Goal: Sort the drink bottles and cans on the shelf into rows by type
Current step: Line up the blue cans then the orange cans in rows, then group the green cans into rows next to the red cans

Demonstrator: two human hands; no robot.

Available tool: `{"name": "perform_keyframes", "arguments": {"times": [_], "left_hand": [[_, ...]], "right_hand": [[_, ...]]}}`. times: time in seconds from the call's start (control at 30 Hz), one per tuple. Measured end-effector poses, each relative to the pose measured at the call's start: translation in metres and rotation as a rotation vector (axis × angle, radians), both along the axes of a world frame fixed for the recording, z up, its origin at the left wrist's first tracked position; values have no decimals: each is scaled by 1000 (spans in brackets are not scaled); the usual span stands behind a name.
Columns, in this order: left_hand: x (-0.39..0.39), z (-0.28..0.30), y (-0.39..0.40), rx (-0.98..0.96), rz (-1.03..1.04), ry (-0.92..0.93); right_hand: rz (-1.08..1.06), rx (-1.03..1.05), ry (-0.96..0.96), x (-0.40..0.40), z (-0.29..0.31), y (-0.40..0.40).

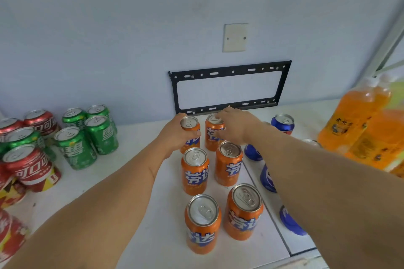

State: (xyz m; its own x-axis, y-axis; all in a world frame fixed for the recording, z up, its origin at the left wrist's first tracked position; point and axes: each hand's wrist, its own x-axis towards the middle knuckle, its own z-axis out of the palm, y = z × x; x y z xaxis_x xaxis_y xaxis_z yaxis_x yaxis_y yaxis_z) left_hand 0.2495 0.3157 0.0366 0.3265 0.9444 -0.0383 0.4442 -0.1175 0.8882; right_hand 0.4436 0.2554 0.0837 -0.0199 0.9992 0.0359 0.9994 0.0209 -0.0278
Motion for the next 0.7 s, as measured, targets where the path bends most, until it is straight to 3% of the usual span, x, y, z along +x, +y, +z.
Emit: {"name": "perform_keyframes", "arguments": {"times": [0.33, 0.4, 0.57, 0.7], "left_hand": [[4, 10, -5, -76, 35, 70], [-2, 18, -11, 28, 53, 143], [-39, 37, -46, 392, 115, 530], [-79, 43, -87, 464, 178, 637]], "right_hand": [[-57, 0, 78, -8, 11, -18], [-47, 0, 66, -14, 14, -21], [27, 10, 30, -41, 26, -38], [133, 45, 46, -73, 33, -59]]}}
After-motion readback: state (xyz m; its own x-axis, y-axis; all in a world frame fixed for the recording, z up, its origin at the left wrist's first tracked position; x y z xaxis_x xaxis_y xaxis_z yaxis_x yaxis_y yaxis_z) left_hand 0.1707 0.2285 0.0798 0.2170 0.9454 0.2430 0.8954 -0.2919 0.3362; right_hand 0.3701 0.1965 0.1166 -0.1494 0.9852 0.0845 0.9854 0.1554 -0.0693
